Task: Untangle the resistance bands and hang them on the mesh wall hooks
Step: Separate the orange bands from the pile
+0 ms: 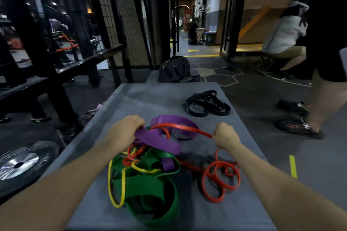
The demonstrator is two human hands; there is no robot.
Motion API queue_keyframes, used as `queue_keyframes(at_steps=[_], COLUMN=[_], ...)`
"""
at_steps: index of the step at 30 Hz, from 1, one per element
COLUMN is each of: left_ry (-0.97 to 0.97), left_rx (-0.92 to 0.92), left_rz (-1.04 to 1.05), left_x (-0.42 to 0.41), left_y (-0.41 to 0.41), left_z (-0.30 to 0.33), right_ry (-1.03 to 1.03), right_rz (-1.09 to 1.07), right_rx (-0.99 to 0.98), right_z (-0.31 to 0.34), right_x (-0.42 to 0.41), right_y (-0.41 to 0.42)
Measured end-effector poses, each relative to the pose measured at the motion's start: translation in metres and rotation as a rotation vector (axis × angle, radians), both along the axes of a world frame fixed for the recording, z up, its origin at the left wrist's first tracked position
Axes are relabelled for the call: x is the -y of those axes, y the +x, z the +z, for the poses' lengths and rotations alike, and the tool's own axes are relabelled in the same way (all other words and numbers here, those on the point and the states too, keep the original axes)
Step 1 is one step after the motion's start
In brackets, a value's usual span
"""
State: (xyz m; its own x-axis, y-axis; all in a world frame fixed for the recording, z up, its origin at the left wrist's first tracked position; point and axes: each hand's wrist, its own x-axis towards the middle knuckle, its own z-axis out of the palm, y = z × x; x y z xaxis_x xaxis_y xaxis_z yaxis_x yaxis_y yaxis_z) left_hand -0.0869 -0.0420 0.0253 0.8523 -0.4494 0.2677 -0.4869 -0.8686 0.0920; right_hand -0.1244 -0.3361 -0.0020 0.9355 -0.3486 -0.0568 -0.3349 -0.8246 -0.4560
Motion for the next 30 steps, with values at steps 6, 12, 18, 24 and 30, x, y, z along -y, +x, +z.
queue_keyframes(at_steps=[6, 12, 18, 24, 30], left_ry=[-0.048, -0.012, 0.036, 0.149, 0.272], left_rx=[-0.033, -0.008, -0.086, -0.020, -0.012], left_rz=[-0.098, -0.160, -0.171, -0.164, -0.145], left_x=[-0.009, -0.011, -0.009, 0.010, 0.023], left_y=[-0.011, -0.004, 0.002, -0.003, -0.010], left_z=[-0.005, -0.008, -0.014, -0.005, 0.000], right_ry=[0.080, -0.102, -0.097, 0.027, 0.182], right_rz=[0.365, 0.508, 0.412, 0.364, 0.152], right_rx=[0.205, 0.008, 0.229, 0.447, 0.604], right_z=[0.017, 0.001, 0.017, 0.053, 0.093], right_x=[-0.075, -0.110, -0.103, -0.091, -0.069], right_y=[0.027, 0.053, 0.051, 0.038, 0.024])
